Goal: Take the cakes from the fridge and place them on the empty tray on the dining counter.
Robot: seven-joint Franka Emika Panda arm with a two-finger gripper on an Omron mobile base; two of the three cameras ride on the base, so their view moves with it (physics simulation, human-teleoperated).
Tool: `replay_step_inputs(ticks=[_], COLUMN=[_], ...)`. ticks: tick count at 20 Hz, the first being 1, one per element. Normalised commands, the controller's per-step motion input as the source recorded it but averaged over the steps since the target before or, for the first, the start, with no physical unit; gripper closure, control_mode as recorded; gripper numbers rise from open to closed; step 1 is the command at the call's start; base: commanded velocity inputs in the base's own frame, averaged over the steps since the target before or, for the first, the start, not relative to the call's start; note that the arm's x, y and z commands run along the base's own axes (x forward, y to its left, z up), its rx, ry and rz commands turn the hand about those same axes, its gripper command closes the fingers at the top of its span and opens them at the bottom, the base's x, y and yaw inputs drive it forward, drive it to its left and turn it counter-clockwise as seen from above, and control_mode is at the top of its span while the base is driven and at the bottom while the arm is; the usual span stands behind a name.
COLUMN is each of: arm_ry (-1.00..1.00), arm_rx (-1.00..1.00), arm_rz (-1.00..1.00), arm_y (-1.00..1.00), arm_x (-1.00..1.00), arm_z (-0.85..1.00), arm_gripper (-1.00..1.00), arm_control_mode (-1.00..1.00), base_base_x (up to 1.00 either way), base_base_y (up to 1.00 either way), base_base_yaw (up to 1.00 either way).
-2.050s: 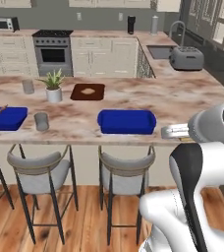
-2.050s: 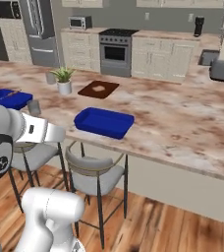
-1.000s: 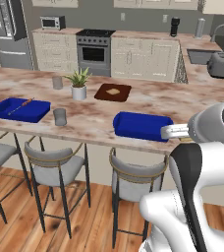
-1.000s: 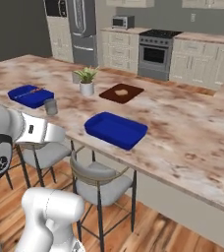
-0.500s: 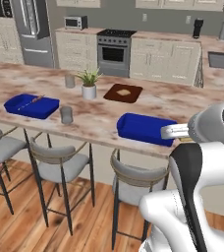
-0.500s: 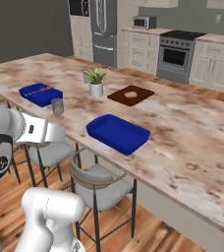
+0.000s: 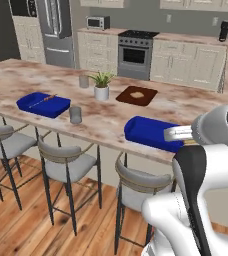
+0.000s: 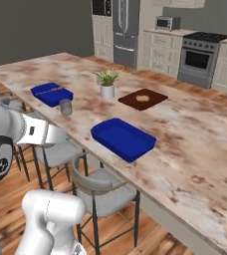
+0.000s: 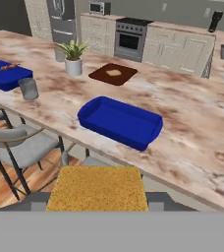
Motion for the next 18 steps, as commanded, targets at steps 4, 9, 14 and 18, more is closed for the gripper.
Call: replay_step_inputs(ticks=[4, 9, 14, 18], arm_ry=[0.0, 0.0, 0.0, 0.0], arm_rx=[0.0, 0.0, 0.0, 0.05], arm_rz=[0.0, 0.0, 0.0, 0.13], arm_y=[0.0, 0.0, 0.0, -0.19], arm_x=[0.0, 0.0, 0.0, 0.07], arm_z=[0.0, 0.0, 0.0, 0.0], arm_gripper=[1.0, 1.0, 1.0, 1.0], arm_control_mode=[1.0, 1.0, 1.0, -1.0], base_base_x=[0.12, 0.13, 0.14, 0.06], base_base_y=[-0.45, -0.41, -0.37, -0.19], base_base_yaw=[0.25, 0.25, 0.25, 0.13])
